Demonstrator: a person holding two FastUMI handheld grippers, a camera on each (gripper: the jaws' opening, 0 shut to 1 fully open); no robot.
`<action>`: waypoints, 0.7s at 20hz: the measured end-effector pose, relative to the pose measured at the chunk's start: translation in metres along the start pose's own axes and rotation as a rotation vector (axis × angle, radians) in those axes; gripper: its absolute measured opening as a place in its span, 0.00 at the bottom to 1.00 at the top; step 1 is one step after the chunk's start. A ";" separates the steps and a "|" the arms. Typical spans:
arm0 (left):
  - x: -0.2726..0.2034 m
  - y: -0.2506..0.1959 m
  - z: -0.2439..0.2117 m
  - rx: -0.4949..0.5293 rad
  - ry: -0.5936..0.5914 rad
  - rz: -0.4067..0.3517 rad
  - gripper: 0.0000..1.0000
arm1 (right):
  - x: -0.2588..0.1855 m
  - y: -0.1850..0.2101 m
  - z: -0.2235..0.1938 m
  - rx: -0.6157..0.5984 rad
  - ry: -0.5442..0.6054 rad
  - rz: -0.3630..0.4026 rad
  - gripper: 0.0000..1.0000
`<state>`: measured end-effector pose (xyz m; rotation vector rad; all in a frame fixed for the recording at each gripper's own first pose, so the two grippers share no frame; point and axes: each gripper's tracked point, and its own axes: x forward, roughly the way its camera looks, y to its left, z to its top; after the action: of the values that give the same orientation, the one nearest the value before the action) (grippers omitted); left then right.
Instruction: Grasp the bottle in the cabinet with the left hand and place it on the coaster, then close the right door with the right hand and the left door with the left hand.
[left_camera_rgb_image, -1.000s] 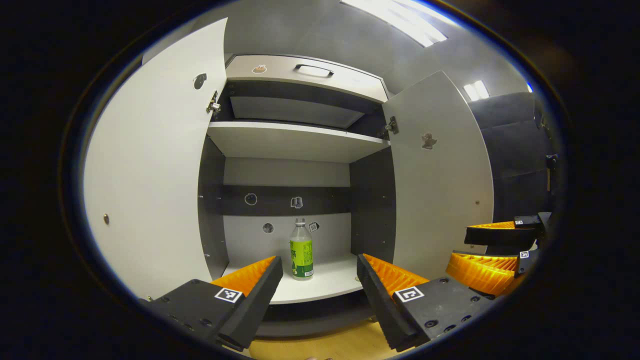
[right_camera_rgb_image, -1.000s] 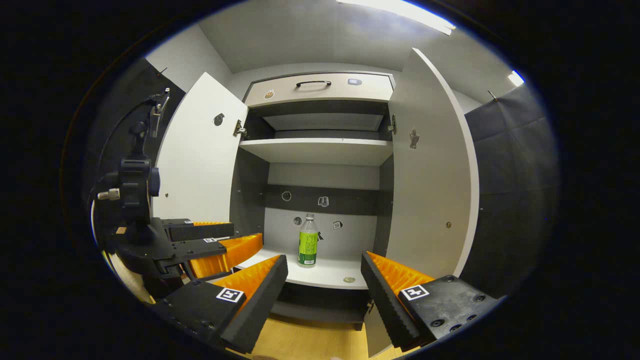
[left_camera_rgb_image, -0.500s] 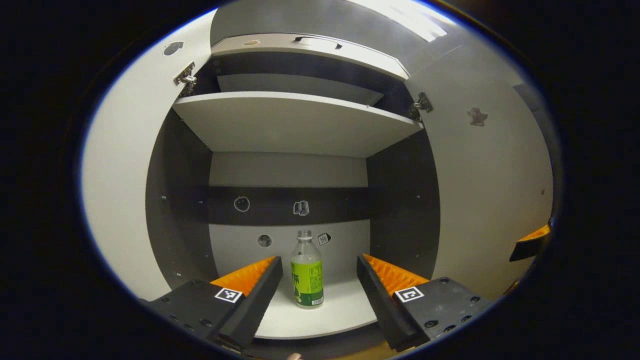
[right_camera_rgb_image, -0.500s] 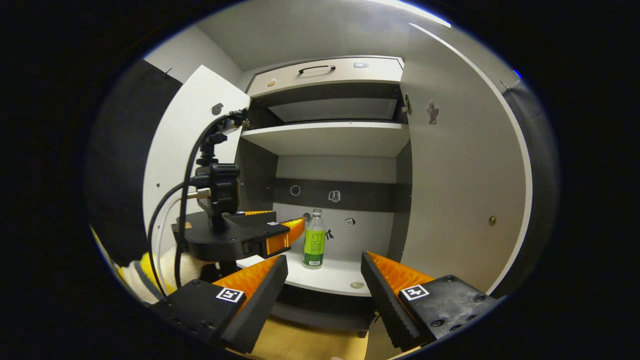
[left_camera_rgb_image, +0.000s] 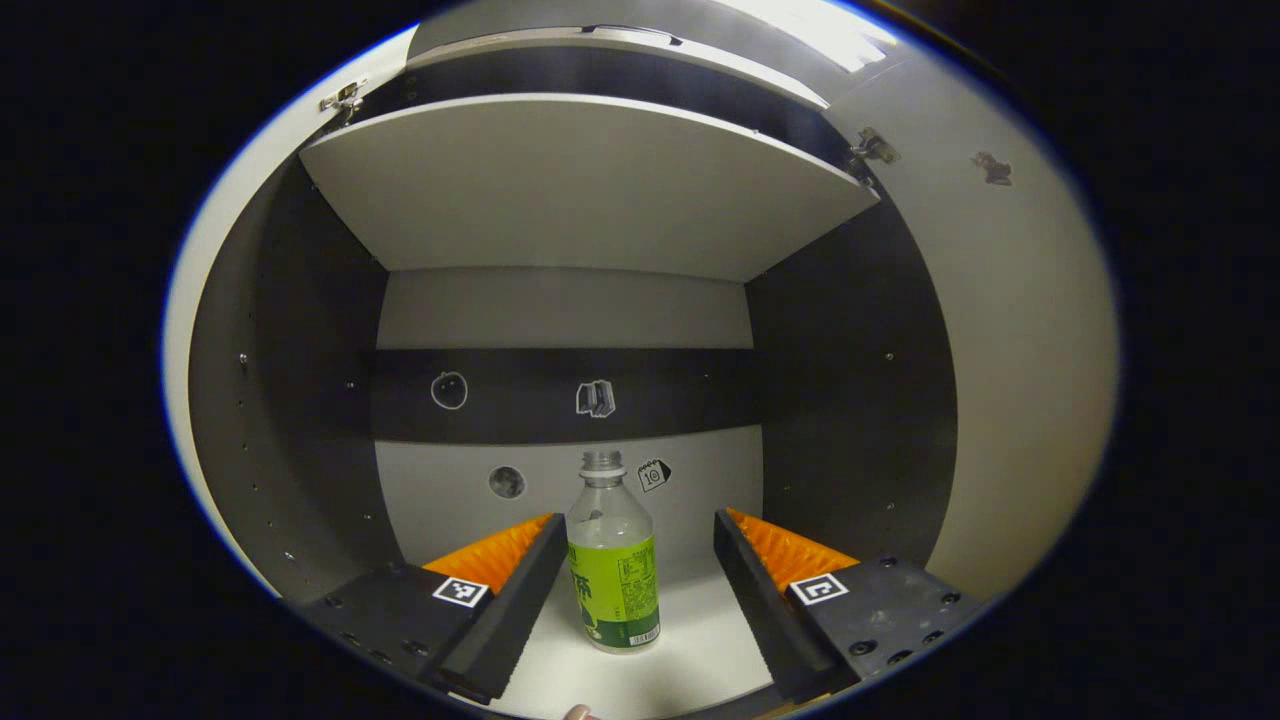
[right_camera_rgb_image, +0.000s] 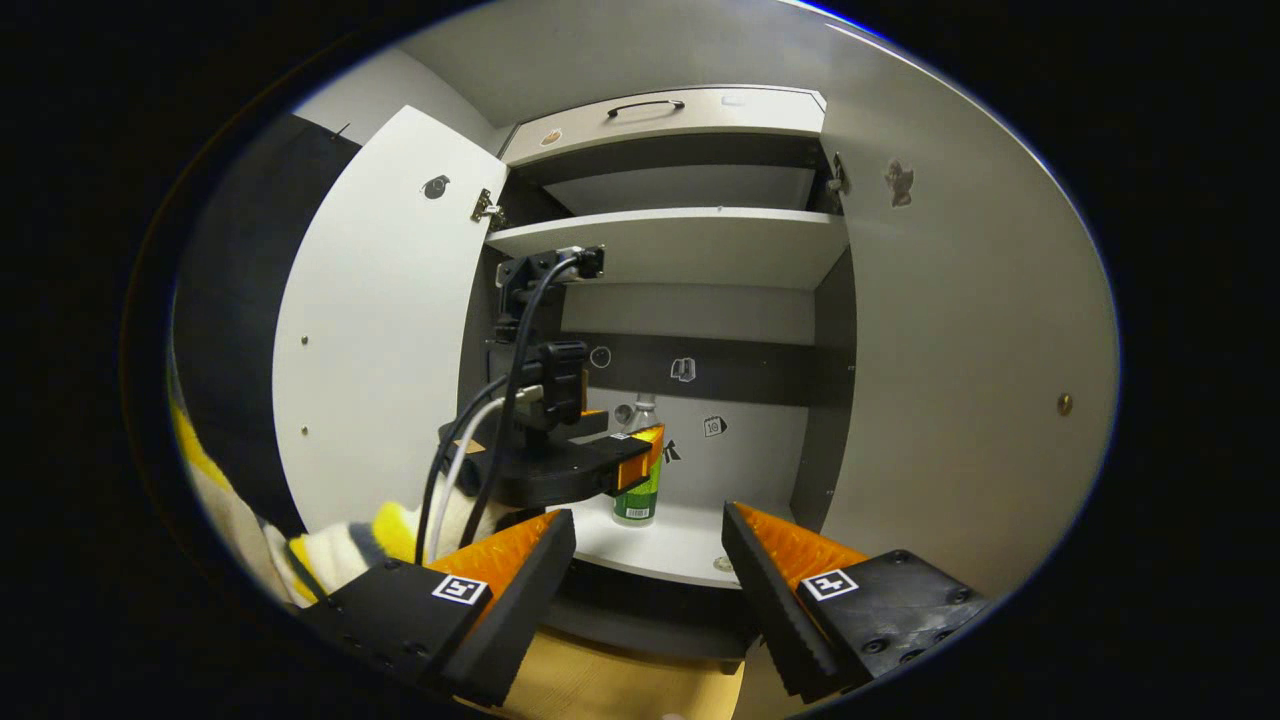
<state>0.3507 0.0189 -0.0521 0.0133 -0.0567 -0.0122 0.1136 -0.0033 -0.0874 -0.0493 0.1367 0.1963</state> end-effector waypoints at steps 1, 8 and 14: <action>0.006 0.002 -0.004 -0.007 0.002 0.001 0.94 | 0.002 0.002 -0.002 0.002 0.006 0.007 0.98; 0.039 0.012 -0.028 -0.020 0.041 0.018 0.94 | 0.013 -0.002 -0.012 0.014 0.030 0.008 0.98; 0.057 0.015 -0.040 -0.042 0.068 0.024 0.94 | 0.015 -0.011 -0.014 0.028 0.043 -0.009 0.98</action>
<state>0.4097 0.0333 -0.0891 -0.0290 0.0119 0.0109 0.1287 -0.0123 -0.1029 -0.0267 0.1818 0.1847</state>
